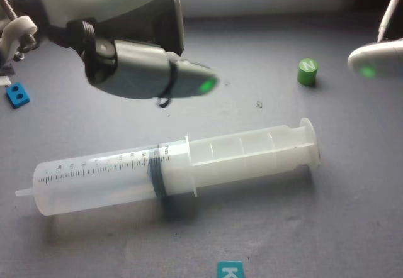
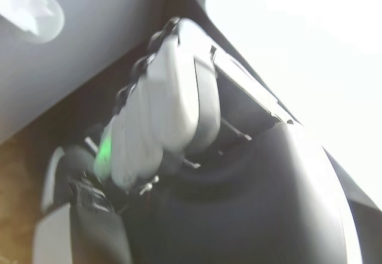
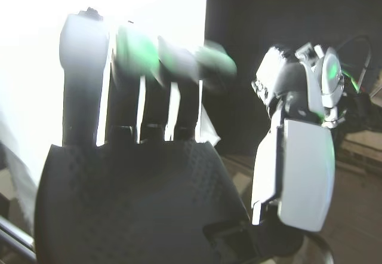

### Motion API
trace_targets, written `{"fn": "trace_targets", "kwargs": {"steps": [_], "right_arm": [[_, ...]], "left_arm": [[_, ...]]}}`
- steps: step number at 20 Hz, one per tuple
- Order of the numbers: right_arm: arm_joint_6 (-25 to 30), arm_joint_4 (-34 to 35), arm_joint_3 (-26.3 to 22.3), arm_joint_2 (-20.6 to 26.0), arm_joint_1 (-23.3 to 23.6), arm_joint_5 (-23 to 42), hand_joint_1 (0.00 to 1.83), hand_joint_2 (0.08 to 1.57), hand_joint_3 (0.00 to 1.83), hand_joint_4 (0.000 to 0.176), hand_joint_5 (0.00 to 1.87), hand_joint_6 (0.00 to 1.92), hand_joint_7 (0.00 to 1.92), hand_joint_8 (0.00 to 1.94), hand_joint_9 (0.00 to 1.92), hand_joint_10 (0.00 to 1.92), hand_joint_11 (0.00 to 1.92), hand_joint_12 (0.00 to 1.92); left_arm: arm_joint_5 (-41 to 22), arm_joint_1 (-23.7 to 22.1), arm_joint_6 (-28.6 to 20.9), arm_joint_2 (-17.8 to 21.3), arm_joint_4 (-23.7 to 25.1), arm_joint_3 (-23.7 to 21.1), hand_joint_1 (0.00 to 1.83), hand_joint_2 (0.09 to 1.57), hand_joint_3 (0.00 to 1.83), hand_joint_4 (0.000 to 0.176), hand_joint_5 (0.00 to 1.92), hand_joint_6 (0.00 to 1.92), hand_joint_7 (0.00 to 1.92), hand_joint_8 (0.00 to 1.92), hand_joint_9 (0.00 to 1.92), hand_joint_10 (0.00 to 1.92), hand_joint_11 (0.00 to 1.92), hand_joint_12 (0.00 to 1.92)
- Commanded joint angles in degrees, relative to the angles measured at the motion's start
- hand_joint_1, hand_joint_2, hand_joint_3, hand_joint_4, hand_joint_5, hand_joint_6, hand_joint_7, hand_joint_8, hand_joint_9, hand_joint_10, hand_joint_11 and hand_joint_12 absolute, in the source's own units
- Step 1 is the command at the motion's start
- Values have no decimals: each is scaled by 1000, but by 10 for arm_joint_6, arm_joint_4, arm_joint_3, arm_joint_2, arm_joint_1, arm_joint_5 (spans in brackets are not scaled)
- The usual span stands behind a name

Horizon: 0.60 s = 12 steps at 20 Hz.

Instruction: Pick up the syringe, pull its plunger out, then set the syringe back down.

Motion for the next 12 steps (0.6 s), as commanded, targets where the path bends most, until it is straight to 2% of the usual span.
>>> {"fn": "trace_targets", "kwargs": {"steps": [1,2,3,4,5,6,7,8,12], "right_arm": [[3,8,-2,4,4,64,1034,1387,20,88,1542,1921,1669,1941,1753,1921,1900,1921],[3,7,-2,4,4,64,1118,1387,13,94,1553,1921,1678,1941,1765,1921,1912,1921],[3,6,-2,4,4,64,1078,1411,20,108,1553,1921,1682,1941,1761,1921,1904,1921],[3,3,-3,4,3,64,1044,1422,13,162,1536,1921,1671,1941,1748,1921,1886,1921],[3,2,-3,4,2,64,1013,1433,13,173,1524,1921,1663,1941,1737,1921,1874,1921],[3,1,-3,4,2,64,1016,1427,8,175,1516,1921,1645,1941,1719,1921,1860,1921],[3,1,-3,4,2,64,1016,1427,8,175,1516,1921,1645,1941,1719,1921,1860,1921],[3,1,-3,4,2,65,1019,1428,5,176,1505,1921,1634,1941,1708,1921,1842,1921],[3,1,-3,4,1,66,1026,1411,0,176,1473,1921,1611,1941,1684,1921,1832,1921]], "left_arm": [[-48,-7,1,6,3,2,1171,1267,10,167,1546,1921,1652,1921,1728,1921,1822,1921],[-48,-7,1,7,2,1,1201,1271,10,168,1557,1921,1651,1921,1725,1921,1823,1921],[-48,-7,1,8,1,1,1211,1274,9,170,1571,1921,1637,1921,1702,1921,1793,1921],[-48,-7,1,8,1,1,1205,1280,11,164,1582,1921,1641,1921,1697,1921,1773,1921],[-48,-7,1,8,0,1,1218,1278,8,158,1582,1921,1643,1921,1697,1921,1763,1921],[-48,-7,1,8,-1,1,1189,1280,5,108,1571,1921,1630,1921,1680,1921,1744,1921],[-48,-7,1,9,-1,2,1189,1280,5,108,1571,1921,1630,1921,1680,1921,1744,1921],[-48,-7,1,9,-1,3,1161,1293,4,52,1580,1921,1637,1921,1680,1921,1742,1921],[-48,-7,1,10,0,6,1146,1312,7,54,1574,1921,1622,1921,1665,1921,1726,1921]]}}
